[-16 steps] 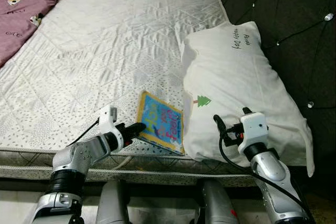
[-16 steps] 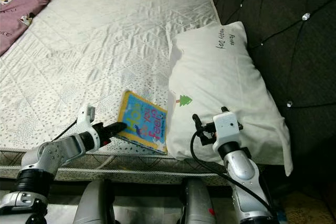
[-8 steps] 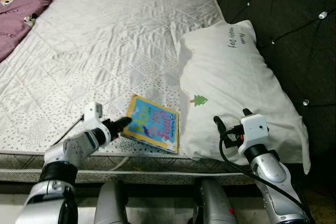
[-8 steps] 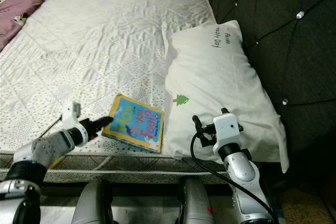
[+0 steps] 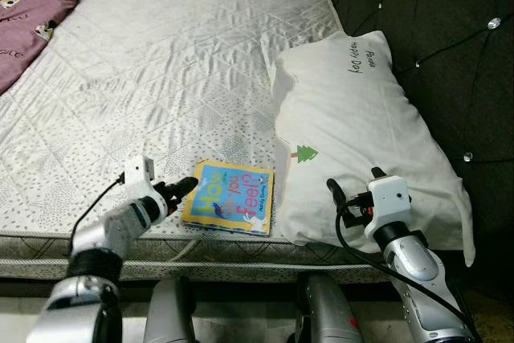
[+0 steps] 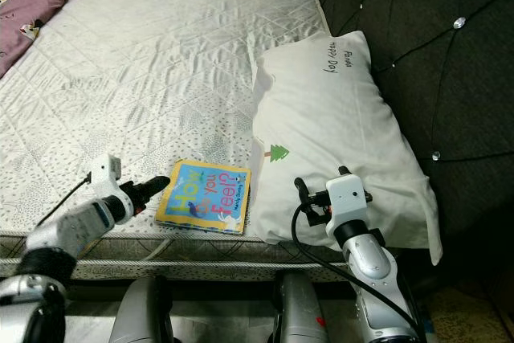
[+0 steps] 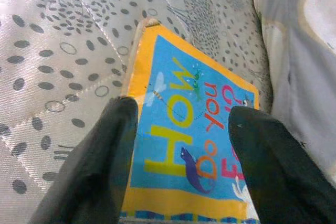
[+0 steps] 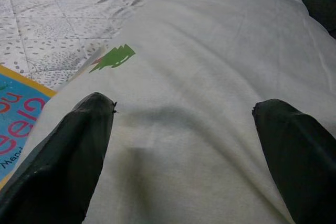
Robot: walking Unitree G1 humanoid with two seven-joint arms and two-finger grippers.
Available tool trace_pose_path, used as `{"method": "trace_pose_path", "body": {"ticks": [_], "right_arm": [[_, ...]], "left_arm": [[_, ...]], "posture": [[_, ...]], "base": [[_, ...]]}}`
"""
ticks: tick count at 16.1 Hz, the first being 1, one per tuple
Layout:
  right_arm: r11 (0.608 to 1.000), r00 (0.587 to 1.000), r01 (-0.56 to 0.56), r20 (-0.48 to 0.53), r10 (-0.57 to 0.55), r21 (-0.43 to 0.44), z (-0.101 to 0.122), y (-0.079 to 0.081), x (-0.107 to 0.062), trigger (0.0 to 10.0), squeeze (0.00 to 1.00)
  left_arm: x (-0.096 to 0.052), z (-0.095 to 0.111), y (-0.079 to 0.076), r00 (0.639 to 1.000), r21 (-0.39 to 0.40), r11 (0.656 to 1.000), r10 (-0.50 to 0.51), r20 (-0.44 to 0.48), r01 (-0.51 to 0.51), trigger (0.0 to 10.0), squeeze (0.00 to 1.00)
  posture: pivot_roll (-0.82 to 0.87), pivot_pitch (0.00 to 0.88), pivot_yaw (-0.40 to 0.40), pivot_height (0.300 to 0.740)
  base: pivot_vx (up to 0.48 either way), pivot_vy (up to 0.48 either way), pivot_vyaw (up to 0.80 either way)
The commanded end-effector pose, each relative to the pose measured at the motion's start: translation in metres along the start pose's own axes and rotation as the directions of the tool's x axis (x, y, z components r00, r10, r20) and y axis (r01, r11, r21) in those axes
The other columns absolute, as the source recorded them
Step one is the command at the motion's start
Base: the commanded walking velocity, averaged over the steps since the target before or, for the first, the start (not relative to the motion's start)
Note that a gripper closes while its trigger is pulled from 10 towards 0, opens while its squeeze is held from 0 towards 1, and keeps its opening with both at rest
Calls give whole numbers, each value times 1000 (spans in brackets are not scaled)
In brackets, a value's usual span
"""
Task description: Clean up the room
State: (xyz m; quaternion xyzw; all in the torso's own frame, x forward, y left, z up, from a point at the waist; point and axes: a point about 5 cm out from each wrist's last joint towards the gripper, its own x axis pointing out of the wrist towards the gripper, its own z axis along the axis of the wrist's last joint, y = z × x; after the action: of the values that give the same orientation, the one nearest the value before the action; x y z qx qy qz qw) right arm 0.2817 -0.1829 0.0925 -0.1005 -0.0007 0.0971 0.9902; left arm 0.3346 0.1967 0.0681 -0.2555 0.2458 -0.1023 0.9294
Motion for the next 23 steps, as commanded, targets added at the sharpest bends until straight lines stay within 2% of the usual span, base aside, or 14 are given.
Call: {"method": "trace_pose_path", "body": {"ticks": [1,3,5,9,11,13,14,15,17,18,19,20,21,23], "right_arm": [[1000,1000,-3,6,3,-7,2,0,1,10000,0],[1000,1000,-5,11,5,-1,3,4,3,10000,0],[1000,1000,-6,12,6,3,2,5,3,10000,0],[1000,1000,-3,5,3,11,-1,7,2,10000,0],[1000,1000,-2,5,2,9,-1,6,2,10000,0],[1000,1000,1,6,-1,4,0,5,2,10000,0],[1000,1000,2,6,-2,3,0,5,2,10000,0],[1000,1000,2,6,-2,1,0,4,1,10000,0],[1000,1000,8,7,-8,-11,1,0,-2,10000,0],[1000,1000,17,4,-17,-19,1,-5,-5,10000,0],[1000,1000,18,4,-18,-20,1,-5,-6,10000,0],[1000,1000,20,3,-20,-23,1,-6,-6,10000,0],[999,1000,23,2,-23,-24,1,-6,-7,10000,0],[999,1000,28,1,-28,-27,1,-7,-9,10000,0]], "left_arm": [[-3,-1,-1,999,48,998,33,27,-34,10000,1000],[-11,-15,-9,996,85,994,69,64,-75,10000,1000],[-22,-23,-9,987,82,988,126,96,-134,10000,1000],[-37,-27,10,969,89,972,207,136,-220,10000,1000],[-36,-23,15,966,110,966,219,141,-235,10000,1000],[-28,-20,18,966,142,960,220,137,-239,10000,616],[-24,-20,18,968,148,961,215,128,-233,10000,690],[-21,-20,16,972,154,964,201,118,-218,10000,976],[-9,-24,7,982,182,966,176,74,-186,10000,1000],[-4,-34,5,982,217,958,187,24,-187,10000,1000],[-3,-36,5,983,220,958,185,13,-184,10000,1000],[-2,-41,5,982,220,958,188,-2,-183,10000,114],[0,-45,6,982,231,956,191,-17,-182,10000,0],[0,-51,9,979,238,953,200,-30,-187,10000,0]], "posture": [[-29,105,-30,574],[-21,103,-23,574],[-16,103,-18,574],[0,106,-12,574],[0,106,-12,574],[-13,112,-16,574],[-20,113,-18,574],[-26,115,-18,574],[-49,120,-18,574],[-59,125,-16,574],[-60,126,-16,574],[-63,127,-17,574],[-68,130,-15,574],[-74,140,-12,574]], "base": [[0,0,0],[0,0,0],[0,0,0],[0,0,0],[0,0,0],[0,0,0],[0,0,0],[0,0,0],[0,0,0],[0,0,0],[0,0,0],[0,0,0],[0,0,0],[0,0,0]]}}
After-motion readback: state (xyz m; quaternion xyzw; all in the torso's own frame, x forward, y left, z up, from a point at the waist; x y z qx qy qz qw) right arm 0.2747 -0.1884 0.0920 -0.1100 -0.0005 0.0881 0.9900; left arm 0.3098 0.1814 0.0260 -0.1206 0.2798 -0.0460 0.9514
